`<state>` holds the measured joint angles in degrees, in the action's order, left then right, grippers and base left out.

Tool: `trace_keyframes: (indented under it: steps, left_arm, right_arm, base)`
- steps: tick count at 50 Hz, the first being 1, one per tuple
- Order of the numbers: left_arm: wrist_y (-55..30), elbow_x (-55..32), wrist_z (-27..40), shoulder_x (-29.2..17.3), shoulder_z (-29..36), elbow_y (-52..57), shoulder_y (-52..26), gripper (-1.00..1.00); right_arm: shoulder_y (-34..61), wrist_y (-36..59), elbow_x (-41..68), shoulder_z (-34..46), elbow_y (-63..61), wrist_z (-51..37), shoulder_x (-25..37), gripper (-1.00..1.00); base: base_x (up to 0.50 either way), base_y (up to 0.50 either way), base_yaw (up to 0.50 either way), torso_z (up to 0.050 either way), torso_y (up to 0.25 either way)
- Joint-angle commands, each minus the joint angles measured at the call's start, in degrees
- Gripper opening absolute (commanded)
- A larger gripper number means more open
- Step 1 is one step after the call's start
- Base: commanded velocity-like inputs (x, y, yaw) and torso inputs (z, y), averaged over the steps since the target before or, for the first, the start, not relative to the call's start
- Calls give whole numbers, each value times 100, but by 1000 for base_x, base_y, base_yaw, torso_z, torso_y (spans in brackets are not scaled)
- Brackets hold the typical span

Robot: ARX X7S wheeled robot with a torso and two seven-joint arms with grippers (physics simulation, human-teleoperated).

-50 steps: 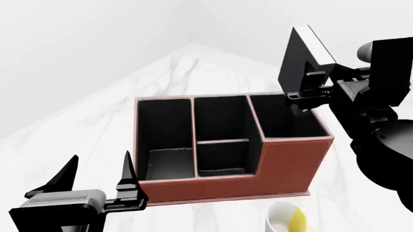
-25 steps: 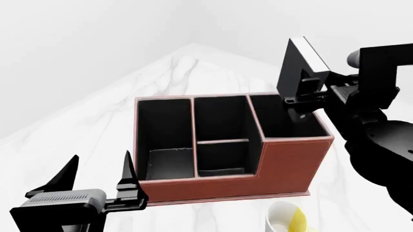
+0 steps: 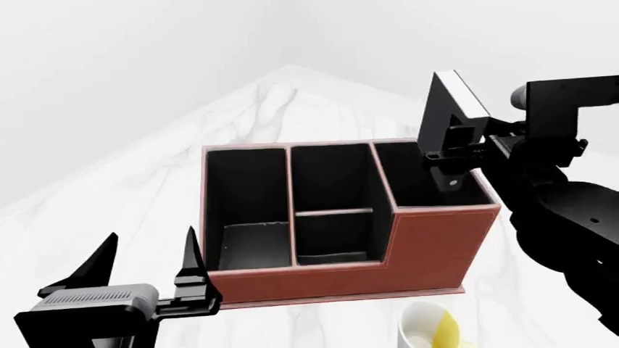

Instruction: Pick up the book and place it in the right compartment of the caddy.

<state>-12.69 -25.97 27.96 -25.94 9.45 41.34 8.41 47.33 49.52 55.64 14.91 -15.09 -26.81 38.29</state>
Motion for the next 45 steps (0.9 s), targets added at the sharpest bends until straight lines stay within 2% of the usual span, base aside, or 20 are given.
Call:
trace_keyframes:
  steps: [1,45]
  left_arm:
    - [18,-2,6,-11,14,-11,1,100]
    - [58,-34,48,-51,54,-31,-11,100]
  right_arm:
    - [21,-111,-394,-38,172,108,-21,-100]
    - [-251,-512,-719,185,684,357,-131,-100]
  base:
    - [0,0,0,0,0]
    - [0,0,0,0,2]
